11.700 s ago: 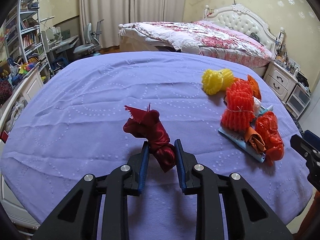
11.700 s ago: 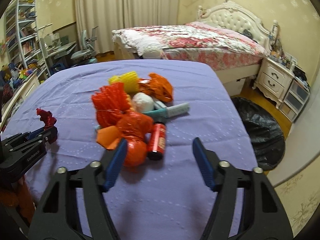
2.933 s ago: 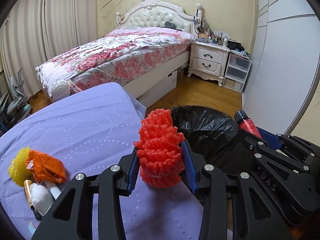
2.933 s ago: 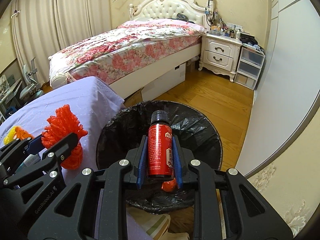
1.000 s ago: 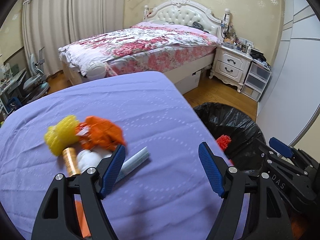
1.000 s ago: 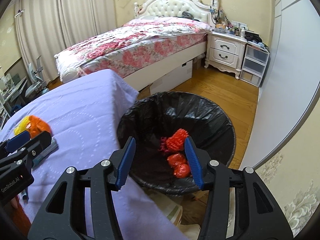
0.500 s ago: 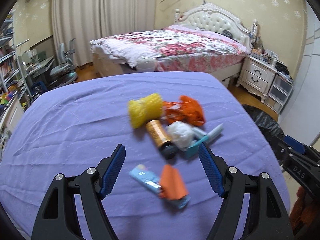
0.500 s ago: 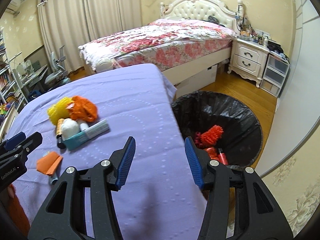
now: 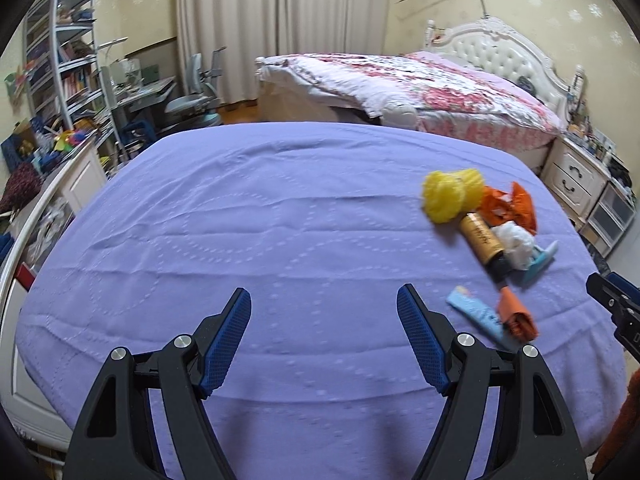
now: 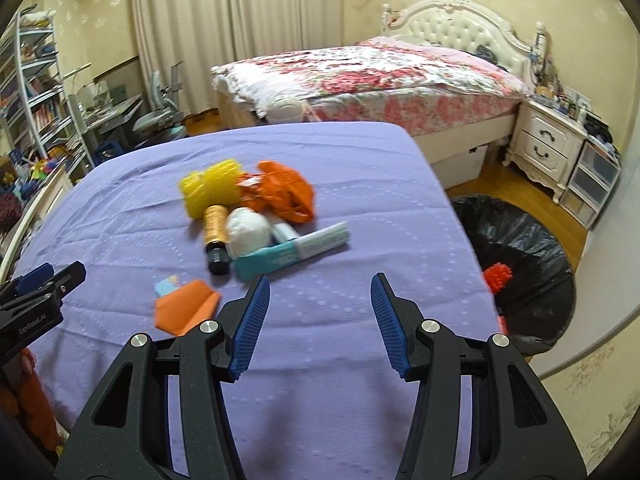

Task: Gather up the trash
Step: 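Return both tools to the remaining trash on the bed, then grasp the orange paper with the right tool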

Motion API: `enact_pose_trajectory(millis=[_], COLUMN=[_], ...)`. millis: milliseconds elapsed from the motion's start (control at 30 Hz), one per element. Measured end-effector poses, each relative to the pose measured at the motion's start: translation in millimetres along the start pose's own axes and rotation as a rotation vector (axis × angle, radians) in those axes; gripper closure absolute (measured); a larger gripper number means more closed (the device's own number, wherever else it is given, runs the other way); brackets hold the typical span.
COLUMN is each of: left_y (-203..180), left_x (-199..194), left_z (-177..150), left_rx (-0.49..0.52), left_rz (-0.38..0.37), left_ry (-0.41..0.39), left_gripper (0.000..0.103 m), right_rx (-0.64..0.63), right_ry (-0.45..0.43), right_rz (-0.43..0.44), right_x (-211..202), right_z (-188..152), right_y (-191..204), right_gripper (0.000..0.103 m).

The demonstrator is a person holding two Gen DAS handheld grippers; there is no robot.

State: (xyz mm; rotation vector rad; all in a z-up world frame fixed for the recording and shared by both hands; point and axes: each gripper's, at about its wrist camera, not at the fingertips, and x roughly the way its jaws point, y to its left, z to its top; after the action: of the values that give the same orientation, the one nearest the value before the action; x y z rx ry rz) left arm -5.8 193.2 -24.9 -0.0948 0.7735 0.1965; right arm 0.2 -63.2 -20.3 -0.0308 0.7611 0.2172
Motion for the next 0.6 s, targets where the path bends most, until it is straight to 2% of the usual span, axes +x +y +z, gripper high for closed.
enact_pose_trajectory(millis=[333,600], left_y=[50,54], left_x=[2,6], left_z=[-9,-9], left_rx=[-0.084,-0.101], left_rz=[0.055,0.040], left_ry=[0.009,0.017], left_gripper=[0.030,0.030], right_rx=[-0.093,-0.151], right_ry=[0.031,0.103], right_rz=[0.087,0.104], right_x=[8,26], right_z=[3,-12], right_y=[57,81], right_gripper=[0.051,0.052])
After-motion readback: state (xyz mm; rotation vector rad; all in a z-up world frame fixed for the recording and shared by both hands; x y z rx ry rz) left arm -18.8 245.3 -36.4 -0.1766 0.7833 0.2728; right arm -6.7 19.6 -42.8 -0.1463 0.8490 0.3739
